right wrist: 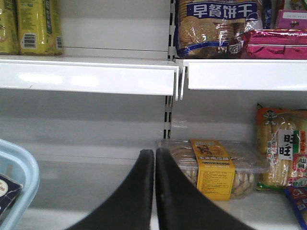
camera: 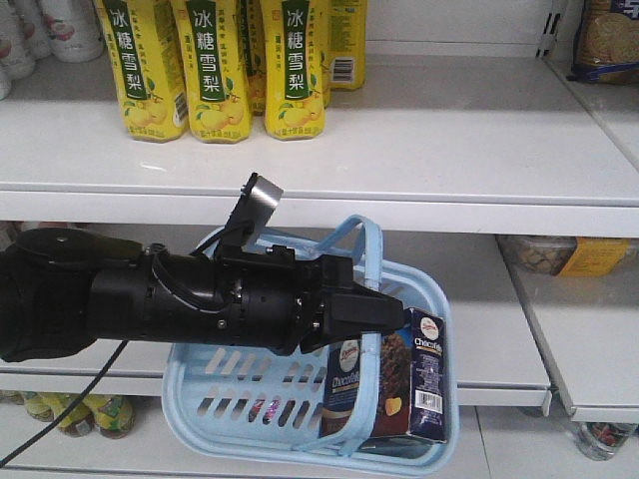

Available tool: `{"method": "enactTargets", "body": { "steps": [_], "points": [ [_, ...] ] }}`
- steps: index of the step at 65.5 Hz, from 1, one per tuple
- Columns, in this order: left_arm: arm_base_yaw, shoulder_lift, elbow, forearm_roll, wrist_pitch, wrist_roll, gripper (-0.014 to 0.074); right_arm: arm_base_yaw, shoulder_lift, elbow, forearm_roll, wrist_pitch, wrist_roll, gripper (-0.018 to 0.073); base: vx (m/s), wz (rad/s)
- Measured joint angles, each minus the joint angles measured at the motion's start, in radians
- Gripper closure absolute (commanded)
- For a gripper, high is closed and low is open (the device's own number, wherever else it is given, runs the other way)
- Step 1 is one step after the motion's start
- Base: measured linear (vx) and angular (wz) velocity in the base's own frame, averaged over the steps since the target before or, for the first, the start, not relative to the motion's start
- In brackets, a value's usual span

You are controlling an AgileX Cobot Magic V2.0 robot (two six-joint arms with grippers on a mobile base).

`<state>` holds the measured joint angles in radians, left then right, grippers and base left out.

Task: Left arm holds basket, right arm returns cookies

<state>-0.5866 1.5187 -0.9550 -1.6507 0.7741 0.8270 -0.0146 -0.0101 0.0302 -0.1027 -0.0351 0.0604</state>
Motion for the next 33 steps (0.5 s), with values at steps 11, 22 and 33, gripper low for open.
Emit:
{"method": "enactTargets", "body": {
  "steps": [11, 22, 33],
  "points": [
    [0.0, 0.0, 0.0, 0.0, 0.0, 0.0, 0.0603, 0.0, 0.0, 0.0, 0.0, 0.0, 0.0, 0.0563, 0.0, 0.0],
    [0.0, 0.0, 0.0, 0.0, 0.0, 0.0, 0.0603, 0.0, 0.0, 0.0, 0.0, 0.0, 0.0, 0.0563, 0.0, 0.0],
    [0.0, 0.0, 0.0, 0.0, 0.0, 0.0, 0.0603, 0.0, 0.0, 0.0, 0.0, 0.0, 0.0, 0.0563, 0.0, 0.0]
  ]
}}
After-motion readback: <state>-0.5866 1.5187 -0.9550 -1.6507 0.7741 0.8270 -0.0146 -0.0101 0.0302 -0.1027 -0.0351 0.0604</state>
